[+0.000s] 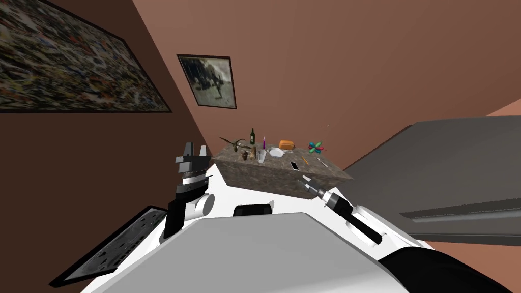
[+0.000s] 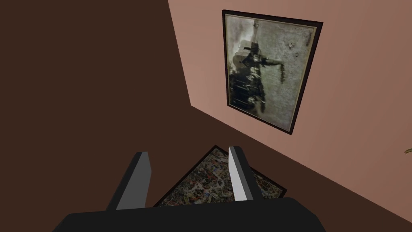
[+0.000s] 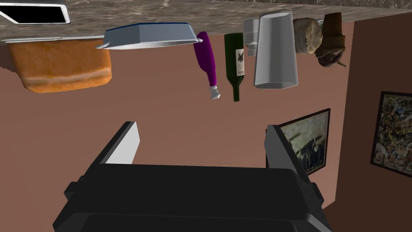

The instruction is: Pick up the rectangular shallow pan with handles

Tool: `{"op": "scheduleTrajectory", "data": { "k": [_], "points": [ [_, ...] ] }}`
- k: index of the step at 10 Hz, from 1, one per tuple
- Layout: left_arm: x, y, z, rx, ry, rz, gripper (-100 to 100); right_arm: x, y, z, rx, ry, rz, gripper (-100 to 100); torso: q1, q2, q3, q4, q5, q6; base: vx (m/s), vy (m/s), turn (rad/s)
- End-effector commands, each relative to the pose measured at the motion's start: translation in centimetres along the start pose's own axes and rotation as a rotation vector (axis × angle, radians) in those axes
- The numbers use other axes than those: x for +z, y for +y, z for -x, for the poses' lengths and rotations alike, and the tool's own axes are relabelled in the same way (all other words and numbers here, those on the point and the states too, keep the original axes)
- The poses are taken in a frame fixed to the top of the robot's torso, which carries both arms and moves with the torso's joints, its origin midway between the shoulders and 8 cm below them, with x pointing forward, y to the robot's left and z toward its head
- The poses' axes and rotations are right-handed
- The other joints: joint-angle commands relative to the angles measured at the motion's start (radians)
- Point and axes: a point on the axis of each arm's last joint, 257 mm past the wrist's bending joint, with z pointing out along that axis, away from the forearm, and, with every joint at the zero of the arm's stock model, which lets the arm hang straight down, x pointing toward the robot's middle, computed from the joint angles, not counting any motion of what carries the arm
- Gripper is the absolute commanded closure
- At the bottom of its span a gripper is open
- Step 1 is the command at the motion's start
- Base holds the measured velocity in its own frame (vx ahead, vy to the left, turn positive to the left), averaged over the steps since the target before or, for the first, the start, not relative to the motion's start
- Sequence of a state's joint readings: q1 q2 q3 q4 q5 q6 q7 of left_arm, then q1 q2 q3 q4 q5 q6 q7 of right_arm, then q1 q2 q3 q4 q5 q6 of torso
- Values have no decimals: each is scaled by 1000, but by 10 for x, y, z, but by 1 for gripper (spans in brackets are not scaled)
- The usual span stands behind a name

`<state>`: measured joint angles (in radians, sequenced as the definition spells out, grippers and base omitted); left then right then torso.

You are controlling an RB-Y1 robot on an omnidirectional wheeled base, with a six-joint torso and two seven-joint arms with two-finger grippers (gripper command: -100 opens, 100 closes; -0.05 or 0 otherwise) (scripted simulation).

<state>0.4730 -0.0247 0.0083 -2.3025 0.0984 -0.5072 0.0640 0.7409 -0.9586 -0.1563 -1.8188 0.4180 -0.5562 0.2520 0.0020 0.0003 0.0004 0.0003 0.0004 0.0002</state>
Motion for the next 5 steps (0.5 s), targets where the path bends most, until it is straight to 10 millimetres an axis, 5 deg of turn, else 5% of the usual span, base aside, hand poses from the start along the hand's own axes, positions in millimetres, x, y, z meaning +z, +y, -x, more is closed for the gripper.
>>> {"op": "scheduleTrajectory", "data": {
  "k": [1,5],
  "points": [
    [0,0,0,0,0,0,0,-10,-15,-20,-63,85,-12,-100,0,0,0,0,0,0,-9,71,189],
    [0,0,0,0,0,0,0,-32,-46,-49,-194,248,-17,-100,0,-1,-1,0,0,0,3,57,164]
  ]
}}
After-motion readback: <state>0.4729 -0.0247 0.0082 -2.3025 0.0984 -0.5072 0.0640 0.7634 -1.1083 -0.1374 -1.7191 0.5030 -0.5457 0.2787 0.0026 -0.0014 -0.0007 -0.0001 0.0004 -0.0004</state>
